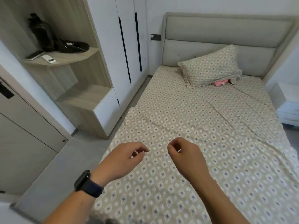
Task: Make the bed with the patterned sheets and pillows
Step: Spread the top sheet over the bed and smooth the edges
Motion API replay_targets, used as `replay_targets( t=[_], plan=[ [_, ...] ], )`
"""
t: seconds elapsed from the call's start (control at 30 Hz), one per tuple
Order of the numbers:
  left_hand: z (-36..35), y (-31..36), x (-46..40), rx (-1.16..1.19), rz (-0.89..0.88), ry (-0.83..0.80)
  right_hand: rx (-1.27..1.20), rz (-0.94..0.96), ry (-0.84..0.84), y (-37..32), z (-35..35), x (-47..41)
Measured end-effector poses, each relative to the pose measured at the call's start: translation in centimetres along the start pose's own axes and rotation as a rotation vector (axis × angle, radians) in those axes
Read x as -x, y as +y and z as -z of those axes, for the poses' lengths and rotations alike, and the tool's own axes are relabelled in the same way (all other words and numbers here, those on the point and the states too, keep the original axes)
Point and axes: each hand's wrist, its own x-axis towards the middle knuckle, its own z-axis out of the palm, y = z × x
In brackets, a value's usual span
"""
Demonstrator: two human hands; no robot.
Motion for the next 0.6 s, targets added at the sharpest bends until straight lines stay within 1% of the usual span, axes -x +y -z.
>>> replay_targets(
  t=[0.03, 0.1, 0.2, 0.33, 0.37, 0.43, 0.53, 0.6],
  plan=[
    [0.7, -1.1, -0.3, 0.038, -0.006, 0.006, 0.01, -0.002, 0.016, -0.9, -1.1, -0.7],
    [2.4, -4.0, -0.7, 0.051, -0.05, -0.061, 0.007, -0.009, 0.059, -3.6, -4.3, -2.0],
    [5.2, -8.5, -1.2, -0.083, -0.122, -0.223, -0.034, -0.042, 0.109, -7.3, -8.6, -3.0],
    [11.4, -15.9, -1.5, -0.138, -0.157, -0.321, -0.06, -0.098, 0.116, -13.1, -15.9, -3.3],
    [12.1, -16.4, -1.7, -0.161, -0.161, -0.302, -0.056, -0.081, 0.108, -13.6, -16.2, -3.4],
    [14.0, -18.3, -1.6, -0.223, -0.188, -0.326, -0.082, -0.101, 0.124, -15.2, -18.2, -2.8],
    [16.2, -19.6, -2.1, -0.219, -0.221, -0.366, -0.085, -0.124, 0.133, -17.1, -20.2, -2.9],
    [16.4, -19.9, -2.9, -0.231, -0.245, -0.377, -0.08, -0.13, 0.111, -17.4, -21.4, -3.9]
  ],
)
